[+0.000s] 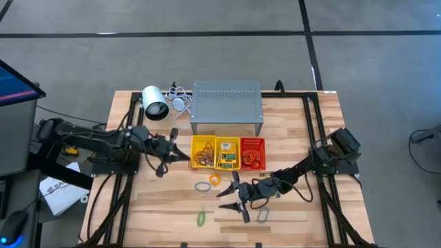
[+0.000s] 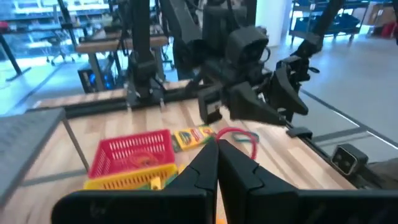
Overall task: Pick & Place Office Desk Supplies
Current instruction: Put the red rubber band into the left yellow basket
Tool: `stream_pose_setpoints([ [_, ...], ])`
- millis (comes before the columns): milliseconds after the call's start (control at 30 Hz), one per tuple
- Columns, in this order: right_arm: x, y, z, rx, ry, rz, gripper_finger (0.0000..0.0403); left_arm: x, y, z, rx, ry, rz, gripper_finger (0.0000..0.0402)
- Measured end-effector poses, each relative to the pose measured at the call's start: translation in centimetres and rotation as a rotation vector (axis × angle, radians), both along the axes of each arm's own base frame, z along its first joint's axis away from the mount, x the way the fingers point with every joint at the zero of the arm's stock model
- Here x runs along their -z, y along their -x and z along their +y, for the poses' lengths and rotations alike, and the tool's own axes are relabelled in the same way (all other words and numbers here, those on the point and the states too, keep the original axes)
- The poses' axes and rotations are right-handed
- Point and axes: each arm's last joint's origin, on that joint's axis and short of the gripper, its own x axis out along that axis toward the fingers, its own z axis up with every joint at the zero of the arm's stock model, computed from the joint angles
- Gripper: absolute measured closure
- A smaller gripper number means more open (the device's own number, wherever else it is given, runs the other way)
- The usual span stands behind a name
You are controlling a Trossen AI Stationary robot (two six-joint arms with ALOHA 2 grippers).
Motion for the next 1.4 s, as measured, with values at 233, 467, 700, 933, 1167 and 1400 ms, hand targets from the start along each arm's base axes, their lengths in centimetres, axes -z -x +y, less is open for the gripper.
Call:
stream_pose_setpoints([
  [233,0.0,-1.4,-3.0,0.089,-0.002,-0.003,0.0228,0.4,-1.5,0.5,0.011,0.006,-0.031,0.0401],
  [467,-0.1,-2.6,-6.3,0.17,-0.001,-0.008,0.0228,0.7,-2.7,0.5,0.013,0.007,-0.068,0.0401],
  [700,-0.8,-3.6,-8.4,0.172,-0.012,-0.034,0.0228,0.4,-3.3,0.5,0.003,0.009,-0.135,0.0401],
  [933,-2.3,-5.1,-9.5,0.15,0.04,-0.04,0.0228,0.6,-3.8,0.6,-0.017,-0.011,-0.153,0.0401],
  [1167,-2.0,-5.5,-11.2,0.174,0.043,-0.031,0.0228,0.5,-3.9,1.0,-0.051,-0.02,-0.174,0.0401],
  [1400,-1.6,-6.2,-12.1,0.142,0.005,-0.03,0.0241,0.3,-3.9,1.0,-0.05,-0.024,-0.191,0.0401],
])
